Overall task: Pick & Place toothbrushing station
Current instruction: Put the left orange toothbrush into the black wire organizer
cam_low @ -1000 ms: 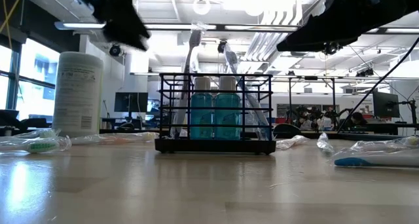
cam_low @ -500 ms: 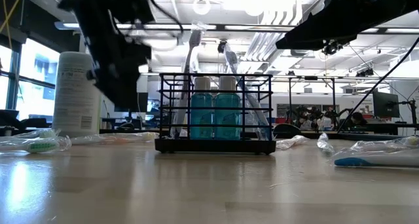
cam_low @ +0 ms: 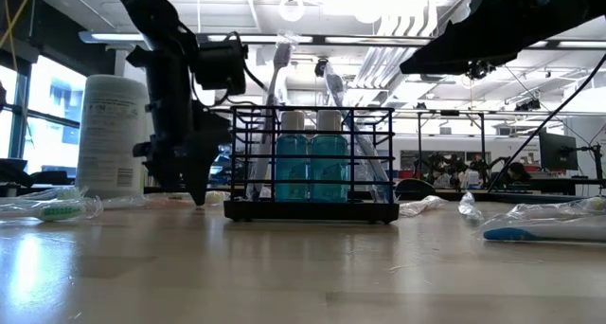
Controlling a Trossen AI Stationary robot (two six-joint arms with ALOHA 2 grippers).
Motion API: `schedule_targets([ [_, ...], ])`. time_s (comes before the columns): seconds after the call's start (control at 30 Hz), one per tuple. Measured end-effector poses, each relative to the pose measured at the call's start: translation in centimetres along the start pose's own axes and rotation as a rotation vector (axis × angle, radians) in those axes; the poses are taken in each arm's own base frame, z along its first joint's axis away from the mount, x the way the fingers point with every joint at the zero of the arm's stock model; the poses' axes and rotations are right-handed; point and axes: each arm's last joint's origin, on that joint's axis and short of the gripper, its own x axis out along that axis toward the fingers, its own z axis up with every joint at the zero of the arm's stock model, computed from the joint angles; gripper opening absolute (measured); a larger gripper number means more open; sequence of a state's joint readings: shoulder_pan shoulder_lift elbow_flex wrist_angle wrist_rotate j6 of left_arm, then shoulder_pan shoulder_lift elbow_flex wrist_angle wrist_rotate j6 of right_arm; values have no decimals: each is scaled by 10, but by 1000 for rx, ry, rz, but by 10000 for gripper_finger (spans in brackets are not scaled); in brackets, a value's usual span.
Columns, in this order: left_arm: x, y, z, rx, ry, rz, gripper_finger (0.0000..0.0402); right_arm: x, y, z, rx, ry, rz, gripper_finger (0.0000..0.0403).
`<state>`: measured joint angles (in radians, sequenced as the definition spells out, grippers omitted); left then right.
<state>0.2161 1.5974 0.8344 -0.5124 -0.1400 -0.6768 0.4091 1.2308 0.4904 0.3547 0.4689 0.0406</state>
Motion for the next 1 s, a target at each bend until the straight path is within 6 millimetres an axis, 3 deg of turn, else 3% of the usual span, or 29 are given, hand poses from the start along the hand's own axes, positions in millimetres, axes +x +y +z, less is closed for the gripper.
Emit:
schedule_targets([
  [0.17,10,0,-2,21,35,33,273,0,0,0,0,0,0,228],
  [0.3,15,2,-6,35,83,74,241,0,0,0,0,0,0,228],
  [0.43,16,2,-8,56,113,49,170,0,0,0,0,0,1,228],
  [0.63,17,1,-9,72,110,54,23,0,0,0,0,0,1,228],
  [0.83,14,-1,-9,98,80,87,9,0,0,-1,-4,8,0,228],
  [1.0,-13,-6,-4,137,51,106,4,0,0,-1,-4,8,0,228],
])
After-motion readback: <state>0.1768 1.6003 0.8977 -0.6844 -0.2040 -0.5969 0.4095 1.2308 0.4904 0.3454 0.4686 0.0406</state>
